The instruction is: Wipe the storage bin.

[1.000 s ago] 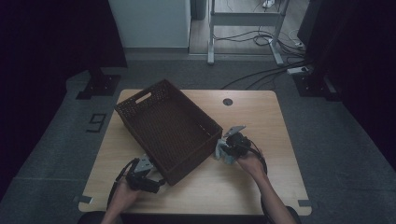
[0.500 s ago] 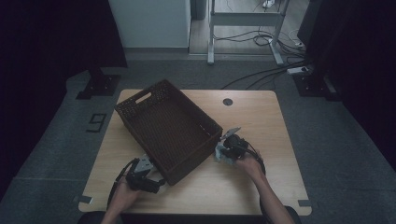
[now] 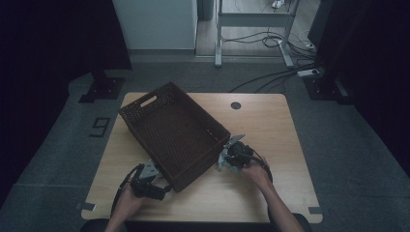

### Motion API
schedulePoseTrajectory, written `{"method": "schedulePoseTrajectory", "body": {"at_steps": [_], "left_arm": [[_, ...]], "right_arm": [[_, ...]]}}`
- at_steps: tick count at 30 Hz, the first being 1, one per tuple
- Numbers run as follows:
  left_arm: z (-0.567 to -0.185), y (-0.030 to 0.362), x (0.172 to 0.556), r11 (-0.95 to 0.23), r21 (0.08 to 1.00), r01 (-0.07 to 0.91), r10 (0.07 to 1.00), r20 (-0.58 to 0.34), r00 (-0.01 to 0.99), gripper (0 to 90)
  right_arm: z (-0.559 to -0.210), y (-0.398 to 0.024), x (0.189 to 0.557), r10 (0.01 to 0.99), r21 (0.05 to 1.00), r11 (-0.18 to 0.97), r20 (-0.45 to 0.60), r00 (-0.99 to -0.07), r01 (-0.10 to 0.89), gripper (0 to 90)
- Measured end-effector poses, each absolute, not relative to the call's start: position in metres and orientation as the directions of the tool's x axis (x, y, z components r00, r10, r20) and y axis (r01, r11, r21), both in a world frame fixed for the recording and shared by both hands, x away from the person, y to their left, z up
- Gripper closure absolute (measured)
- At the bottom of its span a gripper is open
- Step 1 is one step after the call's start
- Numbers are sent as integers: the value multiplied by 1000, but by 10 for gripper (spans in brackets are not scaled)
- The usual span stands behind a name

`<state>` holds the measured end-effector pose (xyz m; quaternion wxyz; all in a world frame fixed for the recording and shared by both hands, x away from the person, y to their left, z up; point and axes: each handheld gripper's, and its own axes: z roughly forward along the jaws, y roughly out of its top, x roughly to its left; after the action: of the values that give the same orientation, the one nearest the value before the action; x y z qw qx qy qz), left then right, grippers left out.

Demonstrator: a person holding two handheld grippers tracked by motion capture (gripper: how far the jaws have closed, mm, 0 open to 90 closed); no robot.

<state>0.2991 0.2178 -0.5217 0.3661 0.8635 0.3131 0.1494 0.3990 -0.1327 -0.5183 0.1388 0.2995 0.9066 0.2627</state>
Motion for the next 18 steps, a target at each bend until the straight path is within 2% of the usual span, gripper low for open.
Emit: {"method": "schedulePoseTrajectory", "body": {"at_steps": [18], "left_arm": [[-522,217,299,-539,726,426,648,35,761,40]], "right_arm": [[-517,-107,378,524,546,742,-108,-845,390,720]]}}
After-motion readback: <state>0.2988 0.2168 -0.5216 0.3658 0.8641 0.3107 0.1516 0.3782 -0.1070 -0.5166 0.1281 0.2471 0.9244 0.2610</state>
